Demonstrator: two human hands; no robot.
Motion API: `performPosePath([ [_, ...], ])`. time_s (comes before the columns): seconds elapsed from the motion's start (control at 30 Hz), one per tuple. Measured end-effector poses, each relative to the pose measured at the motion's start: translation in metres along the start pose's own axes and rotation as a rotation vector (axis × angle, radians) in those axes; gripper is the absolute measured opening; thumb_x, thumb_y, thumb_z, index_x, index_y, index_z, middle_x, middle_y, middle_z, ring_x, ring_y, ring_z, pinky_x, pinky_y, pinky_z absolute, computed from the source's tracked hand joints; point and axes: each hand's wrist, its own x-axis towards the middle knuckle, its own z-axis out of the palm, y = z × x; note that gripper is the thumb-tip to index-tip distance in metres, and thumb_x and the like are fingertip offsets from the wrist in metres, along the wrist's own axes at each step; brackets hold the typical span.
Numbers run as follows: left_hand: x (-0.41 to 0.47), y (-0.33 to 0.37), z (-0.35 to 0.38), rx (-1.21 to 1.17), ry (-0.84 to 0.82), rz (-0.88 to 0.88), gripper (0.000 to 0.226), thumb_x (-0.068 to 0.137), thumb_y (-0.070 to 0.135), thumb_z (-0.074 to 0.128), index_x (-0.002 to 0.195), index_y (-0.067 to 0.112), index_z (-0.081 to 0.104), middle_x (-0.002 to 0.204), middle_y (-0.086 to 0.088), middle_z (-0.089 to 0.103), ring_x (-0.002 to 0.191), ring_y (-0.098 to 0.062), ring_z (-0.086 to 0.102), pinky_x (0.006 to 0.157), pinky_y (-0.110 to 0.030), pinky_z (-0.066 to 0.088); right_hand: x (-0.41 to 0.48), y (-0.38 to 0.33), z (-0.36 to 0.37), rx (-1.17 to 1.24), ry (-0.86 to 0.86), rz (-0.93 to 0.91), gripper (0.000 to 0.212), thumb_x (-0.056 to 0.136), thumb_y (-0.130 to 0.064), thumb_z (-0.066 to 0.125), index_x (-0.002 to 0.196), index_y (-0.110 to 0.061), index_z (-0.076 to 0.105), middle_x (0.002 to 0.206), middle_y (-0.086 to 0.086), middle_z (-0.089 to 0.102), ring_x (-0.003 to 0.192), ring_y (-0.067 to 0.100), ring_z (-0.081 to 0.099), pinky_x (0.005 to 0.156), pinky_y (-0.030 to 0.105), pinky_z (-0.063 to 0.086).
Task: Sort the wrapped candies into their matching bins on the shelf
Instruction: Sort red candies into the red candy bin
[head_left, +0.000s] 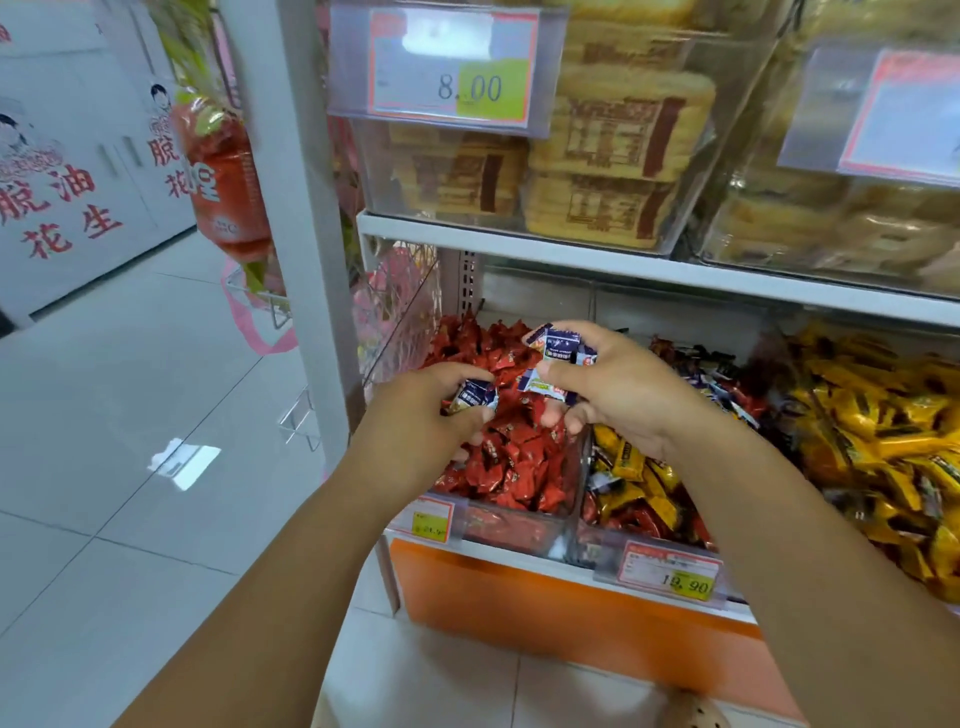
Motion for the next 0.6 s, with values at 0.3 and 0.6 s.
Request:
performPosePath([
  [0.3, 0.027, 0.054, 0.067, 0.154, -0.051, 0.307, 0.027, 0.090, 0.027, 0.065, 0.116, 0.033, 0.064, 0.116, 0.010, 0.065, 0.081, 0.005, 0.059, 0.072, -0.008, 0.039, -0.032, 0.027, -0.096, -0.468, 0.370, -0.015, 0.026, 0.094, -0.021, 0.059, 0.117, -0.035, 0.059, 0.099, 0.003, 0.068, 0.074, 0.010, 0.061, 0.063, 0.022, 0.047],
  [0.6, 0.053, 0.067, 0.117, 0.404, -0.148, 0.406, 0.047, 0.089, 0.019, 0.065, 0.134, 0.027, 0.054, 0.139, 0.003, 0.052, 0.130, -0.016, 0.042, 0.106, -0.020, 0.025, -0.051, 0.041, -0.130, -0.400, 0.313, -0.071, 0.056, 0.093, -0.013, 0.059, 0.131, -0.053, 0.047, 0.137, -0.020, 0.047, 0.122, 0.046, 0.043, 0.100, 0.057, 0.041],
])
